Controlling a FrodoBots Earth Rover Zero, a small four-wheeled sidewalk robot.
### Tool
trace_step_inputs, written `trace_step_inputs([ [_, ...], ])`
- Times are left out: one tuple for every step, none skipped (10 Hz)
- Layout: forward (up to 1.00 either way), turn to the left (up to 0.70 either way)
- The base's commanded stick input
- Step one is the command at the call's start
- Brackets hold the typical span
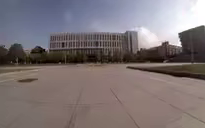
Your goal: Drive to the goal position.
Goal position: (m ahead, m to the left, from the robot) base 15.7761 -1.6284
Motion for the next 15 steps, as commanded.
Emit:
trace_step_inputs([
  [1.0,0.04],
  [1.0,0.04],
  [1.0,0.04],
  [1.0,0.04],
  [1.0,0.04],
  [1.0,0.04],
  [1.0,-0.05],
  [1.0,-0.24],
  [1.0,-0.36],
  [1.0,-0.36],
  [1.0,-0.36],
  [1.0,-0.36],
  [1.0,-0.36],
  [1.0,-0.36],
  [1.0,-0.36],
])
